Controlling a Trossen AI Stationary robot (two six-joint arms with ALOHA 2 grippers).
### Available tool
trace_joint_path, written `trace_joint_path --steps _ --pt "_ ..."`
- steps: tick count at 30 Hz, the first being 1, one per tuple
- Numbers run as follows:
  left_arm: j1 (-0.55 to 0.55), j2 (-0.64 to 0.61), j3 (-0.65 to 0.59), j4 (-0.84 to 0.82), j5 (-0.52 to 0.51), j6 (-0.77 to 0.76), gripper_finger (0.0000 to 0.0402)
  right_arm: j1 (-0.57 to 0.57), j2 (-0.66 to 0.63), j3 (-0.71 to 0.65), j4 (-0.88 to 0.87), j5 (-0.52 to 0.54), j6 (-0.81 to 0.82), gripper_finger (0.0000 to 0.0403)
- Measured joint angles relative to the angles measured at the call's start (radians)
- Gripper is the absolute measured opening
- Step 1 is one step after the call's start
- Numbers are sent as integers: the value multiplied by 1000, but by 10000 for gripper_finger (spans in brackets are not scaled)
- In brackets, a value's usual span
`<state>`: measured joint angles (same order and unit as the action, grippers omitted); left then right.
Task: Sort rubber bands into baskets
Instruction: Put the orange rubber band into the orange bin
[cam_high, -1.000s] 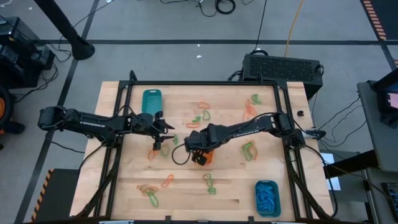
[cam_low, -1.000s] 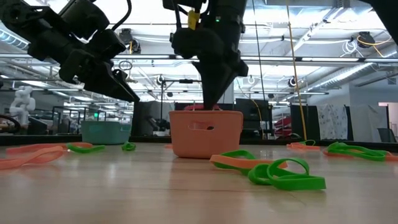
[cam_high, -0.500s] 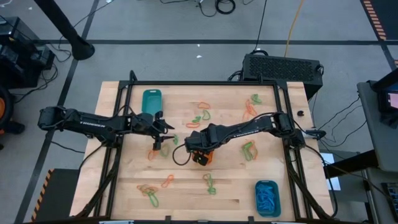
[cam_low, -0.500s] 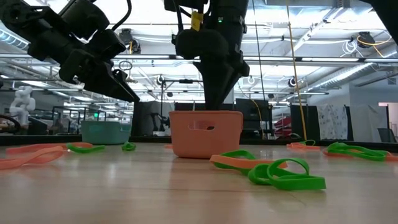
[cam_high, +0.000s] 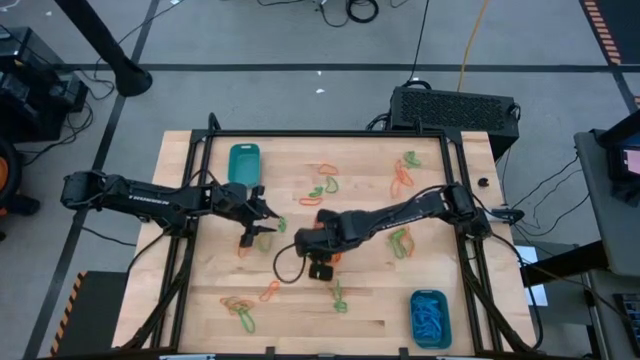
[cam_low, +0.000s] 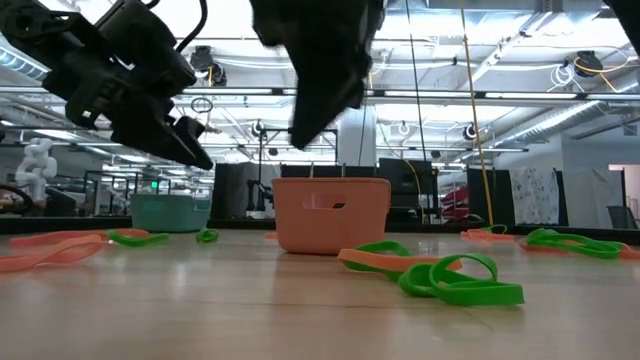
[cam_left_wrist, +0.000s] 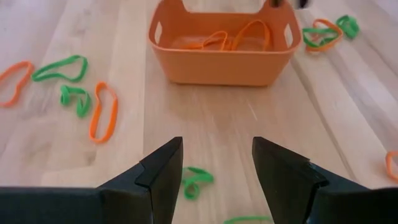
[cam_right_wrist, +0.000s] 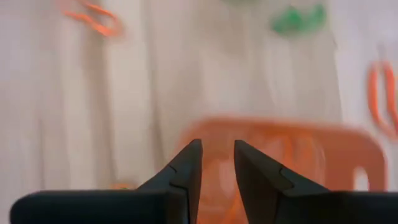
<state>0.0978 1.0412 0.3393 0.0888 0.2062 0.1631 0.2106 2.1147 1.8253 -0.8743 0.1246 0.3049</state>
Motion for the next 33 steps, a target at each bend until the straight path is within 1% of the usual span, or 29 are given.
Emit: trace_joint_path --steps 4,9,14,18,22,26,31,33 --pt "0 0 0 -4 0 0 202 26 0 0 141 0 -163 86" --pt "0 0 0 -2 0 1 202 42 12 0 361 -4 -404 86" --pt "0 0 0 -10 0 0 202 40 77 0 557 -149 -529 86" --pt "0 0 0 -35 0 -9 202 40 144 0 640 -208 -614 86" --pt "0 0 0 -36 0 -19 202 38 196 0 673 -259 -646 86" --pt "0 0 0 -25 0 -19 202 32 235 0 765 -336 -645 86" --pt "0 0 0 -24 -1 -24 202 28 295 0 854 -343 -644 86" --pt "0 0 0 -24 -1 -26 202 27 316 0 876 -363 -643 86"
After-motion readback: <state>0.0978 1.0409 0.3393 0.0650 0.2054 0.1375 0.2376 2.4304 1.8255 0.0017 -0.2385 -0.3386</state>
